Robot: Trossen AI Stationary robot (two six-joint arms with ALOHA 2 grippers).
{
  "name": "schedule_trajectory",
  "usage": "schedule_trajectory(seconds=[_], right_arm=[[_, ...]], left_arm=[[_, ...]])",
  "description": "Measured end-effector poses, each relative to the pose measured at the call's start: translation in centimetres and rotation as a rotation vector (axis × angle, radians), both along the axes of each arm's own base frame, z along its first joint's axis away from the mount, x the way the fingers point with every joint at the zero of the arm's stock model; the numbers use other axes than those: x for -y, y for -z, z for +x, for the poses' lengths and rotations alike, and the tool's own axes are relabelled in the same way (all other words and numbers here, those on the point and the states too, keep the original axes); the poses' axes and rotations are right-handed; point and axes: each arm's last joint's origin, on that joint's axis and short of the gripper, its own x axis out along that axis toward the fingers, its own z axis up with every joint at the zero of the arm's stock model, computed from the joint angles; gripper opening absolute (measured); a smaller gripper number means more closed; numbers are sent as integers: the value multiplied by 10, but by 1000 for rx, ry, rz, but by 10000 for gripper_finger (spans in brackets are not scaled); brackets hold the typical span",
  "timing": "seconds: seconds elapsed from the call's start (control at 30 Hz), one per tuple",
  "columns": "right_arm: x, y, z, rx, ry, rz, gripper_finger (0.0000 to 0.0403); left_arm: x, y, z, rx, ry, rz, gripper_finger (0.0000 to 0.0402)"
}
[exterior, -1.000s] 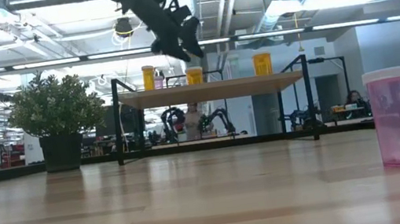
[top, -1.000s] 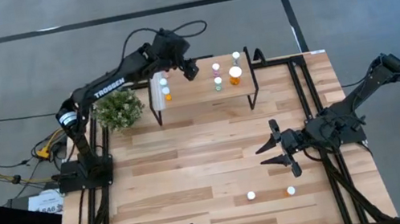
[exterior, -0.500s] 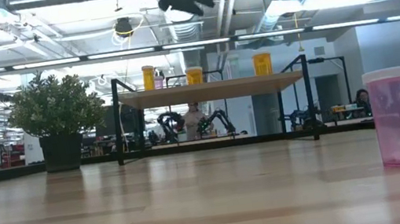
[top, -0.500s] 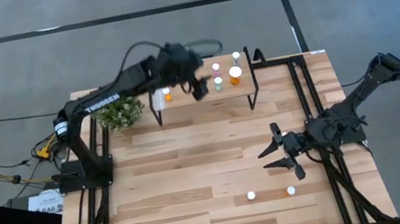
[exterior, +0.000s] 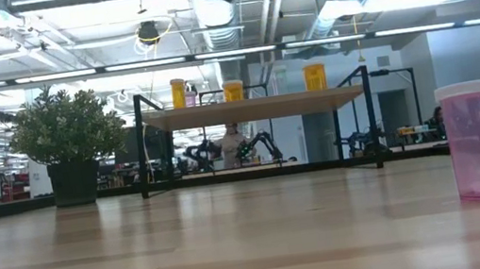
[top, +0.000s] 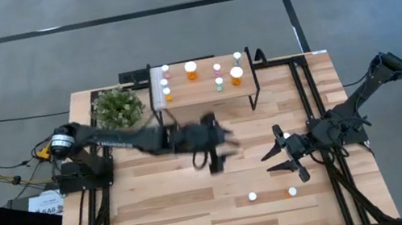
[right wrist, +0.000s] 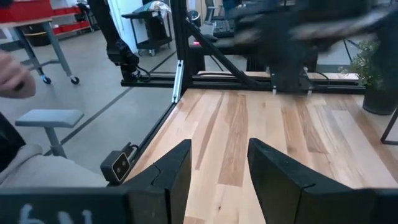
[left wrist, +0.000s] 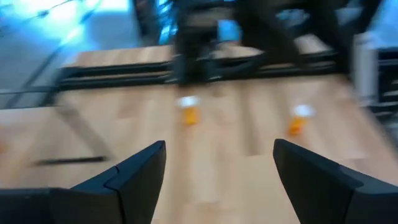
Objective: Pick and place medicine bottles onto shelf by color
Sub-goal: Put the pink pill bottle on the shelf
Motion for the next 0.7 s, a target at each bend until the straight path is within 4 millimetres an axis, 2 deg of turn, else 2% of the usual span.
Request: schedule_trajectory(seconds=[0.1,0.2,0.33,0.47,0.7], right_arm=[[0,-1,0,12,0,2,179],[0,-2,0,17,-1,3,181],[0,-2,0,19,0,4,182],[1,-2,1,23,9,6,179],[3,-4,3,39,22,16,181]], left_arm=[[27,24,-5,77,65,-58,286],[45,46,-14,94,97,-105,286],[60,67,-25,80,112,-158,286],[71,78,-33,56,107,-172,286],[89,111,-17,57,136,-154,286]])
